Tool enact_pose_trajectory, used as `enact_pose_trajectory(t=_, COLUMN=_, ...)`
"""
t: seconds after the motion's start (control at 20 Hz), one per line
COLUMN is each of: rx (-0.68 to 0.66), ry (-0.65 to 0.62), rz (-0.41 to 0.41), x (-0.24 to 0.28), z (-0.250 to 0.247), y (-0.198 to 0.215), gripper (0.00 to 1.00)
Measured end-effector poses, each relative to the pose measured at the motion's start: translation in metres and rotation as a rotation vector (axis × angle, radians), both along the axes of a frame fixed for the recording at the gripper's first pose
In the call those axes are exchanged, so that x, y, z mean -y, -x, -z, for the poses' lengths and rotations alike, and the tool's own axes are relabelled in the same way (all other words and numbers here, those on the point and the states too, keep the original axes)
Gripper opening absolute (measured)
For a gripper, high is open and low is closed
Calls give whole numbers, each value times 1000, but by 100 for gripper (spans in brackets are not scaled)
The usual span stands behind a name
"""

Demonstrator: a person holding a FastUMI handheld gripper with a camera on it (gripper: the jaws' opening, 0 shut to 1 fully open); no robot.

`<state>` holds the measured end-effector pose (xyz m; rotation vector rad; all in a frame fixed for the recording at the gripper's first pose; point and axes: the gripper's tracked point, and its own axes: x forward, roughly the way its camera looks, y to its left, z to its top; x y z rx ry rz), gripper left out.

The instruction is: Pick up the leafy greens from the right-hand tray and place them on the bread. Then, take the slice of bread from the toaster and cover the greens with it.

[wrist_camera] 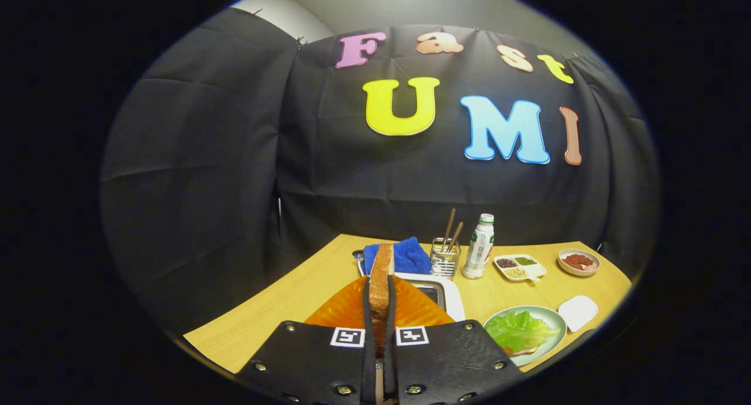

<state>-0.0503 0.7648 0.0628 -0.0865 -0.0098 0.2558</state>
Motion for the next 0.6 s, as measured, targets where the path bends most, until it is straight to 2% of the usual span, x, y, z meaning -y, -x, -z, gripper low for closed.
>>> enact_pose_trajectory(t=0.35, rx=53, ry=-37, rz=-13, x=13, z=-30, y=15, gripper=5)
enact_pose_trajectory(t=0.6, rx=88, ry=-58, rz=-2, x=42, z=-51, y=21, gripper=5)
